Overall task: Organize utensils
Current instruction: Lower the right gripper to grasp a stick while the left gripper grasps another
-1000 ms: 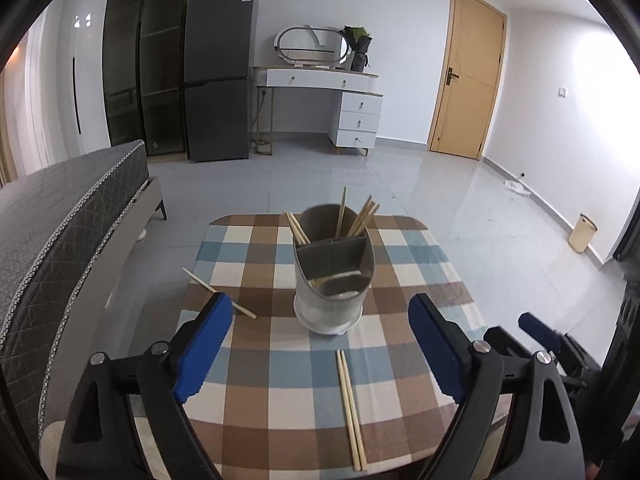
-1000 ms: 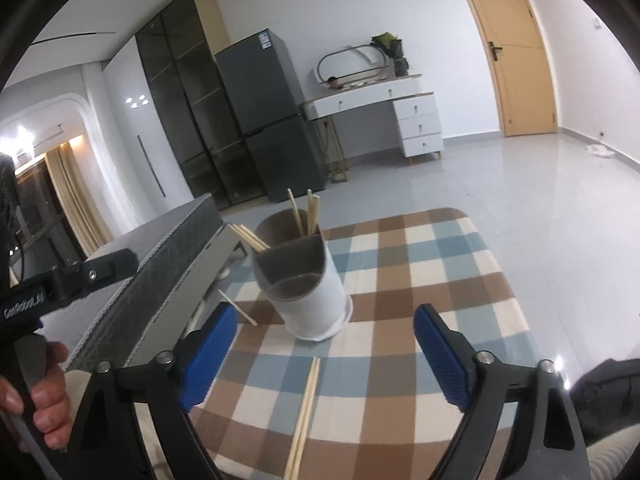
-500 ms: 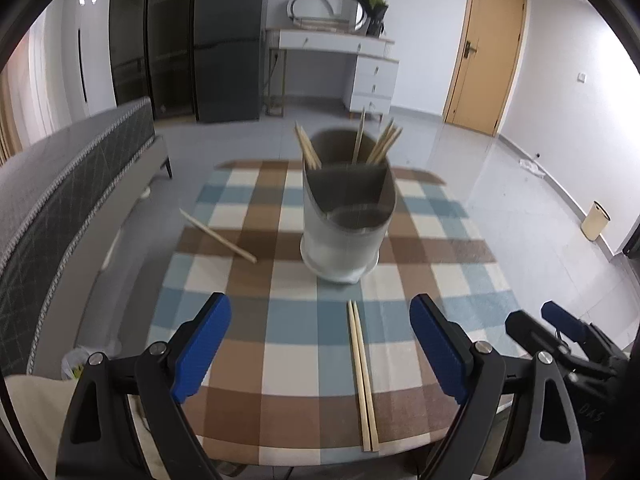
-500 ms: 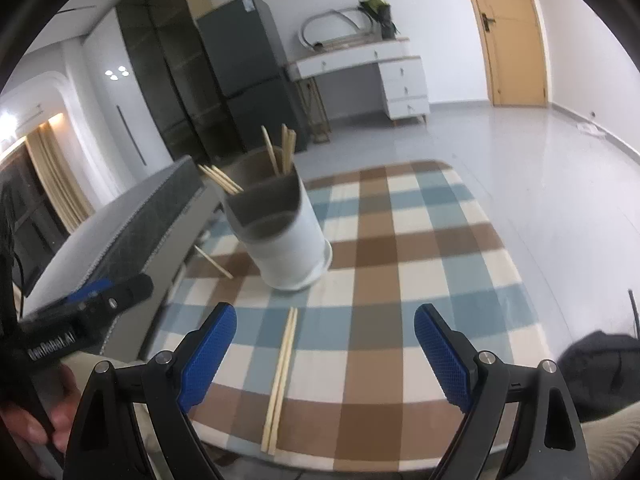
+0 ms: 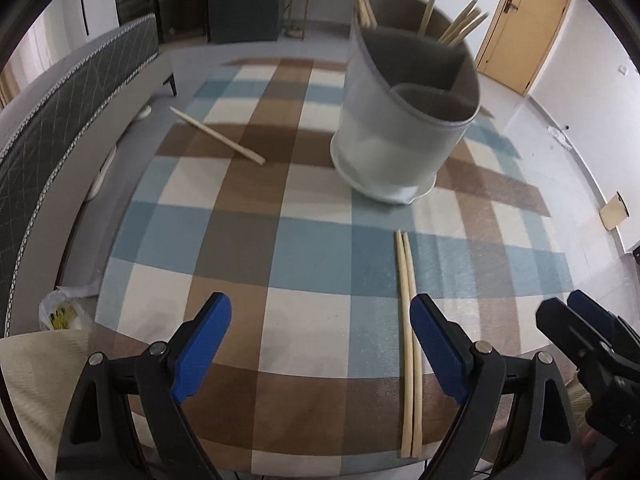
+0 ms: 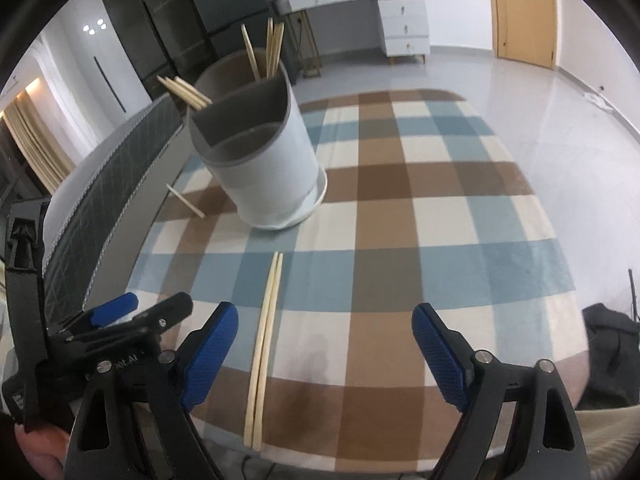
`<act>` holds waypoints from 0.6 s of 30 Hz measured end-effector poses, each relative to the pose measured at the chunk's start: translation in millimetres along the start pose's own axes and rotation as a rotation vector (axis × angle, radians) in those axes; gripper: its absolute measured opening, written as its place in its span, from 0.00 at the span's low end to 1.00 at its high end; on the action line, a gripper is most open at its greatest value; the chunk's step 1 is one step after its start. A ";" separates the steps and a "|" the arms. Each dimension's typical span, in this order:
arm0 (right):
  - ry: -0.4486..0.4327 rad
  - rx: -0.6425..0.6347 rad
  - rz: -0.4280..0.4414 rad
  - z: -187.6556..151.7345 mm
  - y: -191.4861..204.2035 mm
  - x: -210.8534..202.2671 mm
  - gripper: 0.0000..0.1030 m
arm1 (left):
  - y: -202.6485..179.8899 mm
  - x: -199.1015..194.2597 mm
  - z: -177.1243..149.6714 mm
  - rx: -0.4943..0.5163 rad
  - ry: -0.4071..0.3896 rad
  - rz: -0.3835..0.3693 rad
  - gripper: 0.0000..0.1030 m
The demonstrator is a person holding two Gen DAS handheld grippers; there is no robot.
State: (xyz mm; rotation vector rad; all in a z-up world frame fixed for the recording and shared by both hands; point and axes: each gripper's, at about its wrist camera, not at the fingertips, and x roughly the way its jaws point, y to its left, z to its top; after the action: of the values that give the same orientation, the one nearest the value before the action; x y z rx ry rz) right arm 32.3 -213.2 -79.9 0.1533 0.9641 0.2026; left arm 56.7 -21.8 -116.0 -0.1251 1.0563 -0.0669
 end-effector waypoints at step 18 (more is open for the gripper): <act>0.241 -0.091 0.013 14.6 28.3 87.1 0.61 | 41.9 23.8 0.7 -0.290 0.184 -0.020 0.85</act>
State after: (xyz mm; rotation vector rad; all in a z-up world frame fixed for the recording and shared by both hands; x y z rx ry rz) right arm 89.7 -165.6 -135.0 0.0520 1.1917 0.2809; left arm 68.8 16.9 -141.9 -0.3979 1.2450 0.0582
